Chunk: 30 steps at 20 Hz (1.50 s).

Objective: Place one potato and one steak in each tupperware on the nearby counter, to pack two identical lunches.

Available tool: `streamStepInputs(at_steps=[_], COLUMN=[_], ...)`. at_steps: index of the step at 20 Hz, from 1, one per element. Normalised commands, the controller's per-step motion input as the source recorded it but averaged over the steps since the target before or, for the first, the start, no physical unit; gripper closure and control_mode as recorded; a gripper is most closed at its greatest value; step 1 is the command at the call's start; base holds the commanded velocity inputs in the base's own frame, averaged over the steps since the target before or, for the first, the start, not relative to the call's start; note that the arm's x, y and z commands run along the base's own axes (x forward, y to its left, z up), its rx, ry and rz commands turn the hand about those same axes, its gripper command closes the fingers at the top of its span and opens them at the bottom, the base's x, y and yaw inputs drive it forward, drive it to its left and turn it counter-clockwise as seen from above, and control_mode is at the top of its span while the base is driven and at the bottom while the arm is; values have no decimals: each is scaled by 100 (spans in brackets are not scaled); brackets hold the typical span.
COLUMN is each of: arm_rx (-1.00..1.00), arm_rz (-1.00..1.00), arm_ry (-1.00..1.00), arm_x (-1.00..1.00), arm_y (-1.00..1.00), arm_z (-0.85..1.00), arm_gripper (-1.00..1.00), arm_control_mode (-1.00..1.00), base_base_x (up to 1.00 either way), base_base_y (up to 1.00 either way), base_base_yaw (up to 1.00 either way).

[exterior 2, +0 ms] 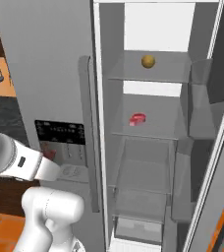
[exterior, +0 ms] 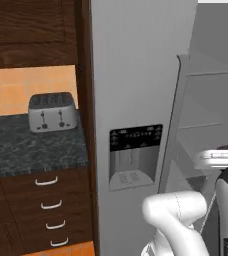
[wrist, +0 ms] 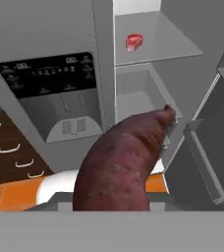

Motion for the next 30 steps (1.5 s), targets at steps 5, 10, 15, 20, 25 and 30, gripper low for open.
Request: streamStepInputs(at_steps=[5,10,15,20,25,30], arm_rx=[0,0,0,0,0,0], arm_rz=[0,0,0,0,0,0], arm_ry=[0,0,0,0,0,0], arm_x=[0,0,0,0,0,0], arm_y=[0,0,0,0,0,0], arm_z=[0,0,0,0,0,0], arm_gripper=[100,100,100,100,100,100], arm_control_mode=[100,100,100,100,100,100], base_base_x=[-15,-1,0,8,16,20], base_base_y=[100,100,100,100,100,100], base_base_yaw=[17,15,6,6,2,2])
